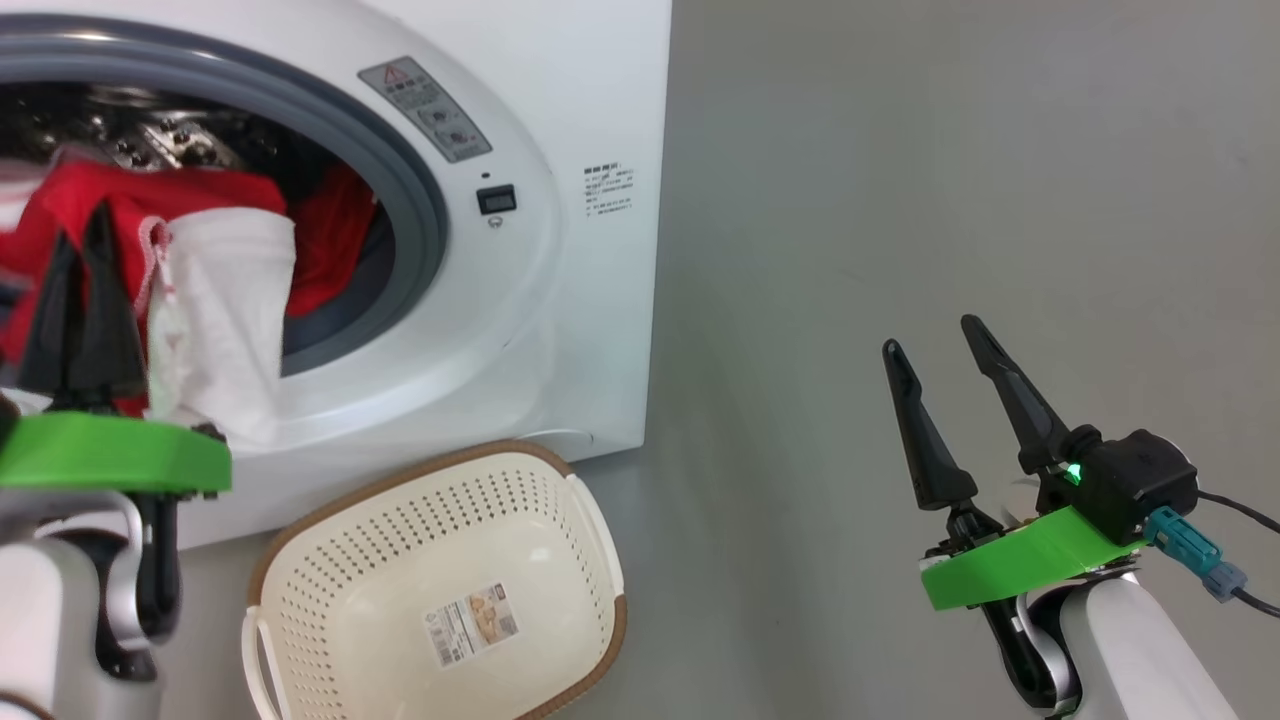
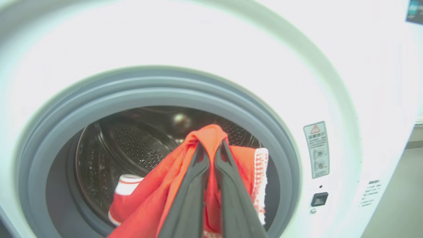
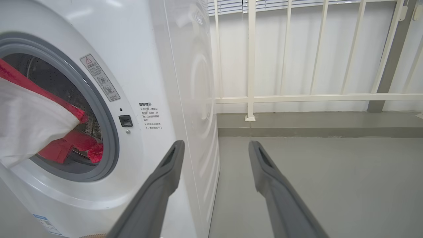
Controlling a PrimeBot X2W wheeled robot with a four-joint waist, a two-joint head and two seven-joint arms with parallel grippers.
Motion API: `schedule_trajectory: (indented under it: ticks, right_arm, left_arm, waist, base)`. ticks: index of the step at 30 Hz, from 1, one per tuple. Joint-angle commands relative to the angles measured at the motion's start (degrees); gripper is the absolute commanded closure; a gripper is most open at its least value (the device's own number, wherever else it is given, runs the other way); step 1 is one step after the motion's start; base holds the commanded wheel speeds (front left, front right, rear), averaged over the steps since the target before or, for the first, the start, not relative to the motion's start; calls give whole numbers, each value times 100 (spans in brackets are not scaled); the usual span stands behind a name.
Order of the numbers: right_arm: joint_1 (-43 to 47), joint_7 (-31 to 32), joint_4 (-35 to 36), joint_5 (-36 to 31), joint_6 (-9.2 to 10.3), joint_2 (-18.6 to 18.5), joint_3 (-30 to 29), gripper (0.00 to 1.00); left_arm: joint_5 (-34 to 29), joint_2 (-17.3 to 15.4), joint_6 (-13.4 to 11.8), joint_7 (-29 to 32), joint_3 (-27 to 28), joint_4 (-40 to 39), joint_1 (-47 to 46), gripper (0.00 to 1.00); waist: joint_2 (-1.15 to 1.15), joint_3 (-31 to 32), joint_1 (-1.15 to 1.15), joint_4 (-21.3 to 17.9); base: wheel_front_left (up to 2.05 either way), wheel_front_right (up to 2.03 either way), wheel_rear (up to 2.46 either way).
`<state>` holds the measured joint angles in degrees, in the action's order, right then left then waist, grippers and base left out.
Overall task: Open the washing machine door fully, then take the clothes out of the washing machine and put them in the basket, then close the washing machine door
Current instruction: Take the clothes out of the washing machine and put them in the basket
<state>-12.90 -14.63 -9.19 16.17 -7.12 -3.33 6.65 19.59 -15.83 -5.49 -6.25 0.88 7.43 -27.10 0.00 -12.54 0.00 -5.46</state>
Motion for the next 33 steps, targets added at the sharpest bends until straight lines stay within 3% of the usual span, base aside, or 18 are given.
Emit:
schedule_trajectory:
  ticks: [1, 8, 16, 25, 33]
  right_arm:
    - [35, -37, 134, 41, -36, -10, 140, 0]
    - [194, -37, 134, 59, -36, -2, 117, 0]
    - [258, -37, 188, 78, -36, 14, 110, 0]
    - [192, -37, 193, 60, -36, 25, 49, 0]
    - [-58, -37, 259, 45, -36, 34, 141, 0]
  left_arm:
    - [-48, -262, -53, 43, 177, -328, 42, 100]
    - [-88, -301, -248, 522, 144, -1516, 538, 100]
    - [88, -91, -348, 804, 29, -1669, 1119, 100]
    - [177, 400, -372, 573, -350, -721, 1489, 100]
    - [756, 595, 143, 323, -315, 889, 906, 100]
  waist:
    - [0, 125, 0, -31]
    - [0, 326, 0, -60]
    - [0, 249, 0, -57]
    - [0, -197, 0, 21]
    - [0, -783, 0, 31]
  base:
    - [0, 0, 0]
    - [0, 0, 0]
    - [0, 0, 0]
    - [0, 0, 0]
    - [0, 0, 0]
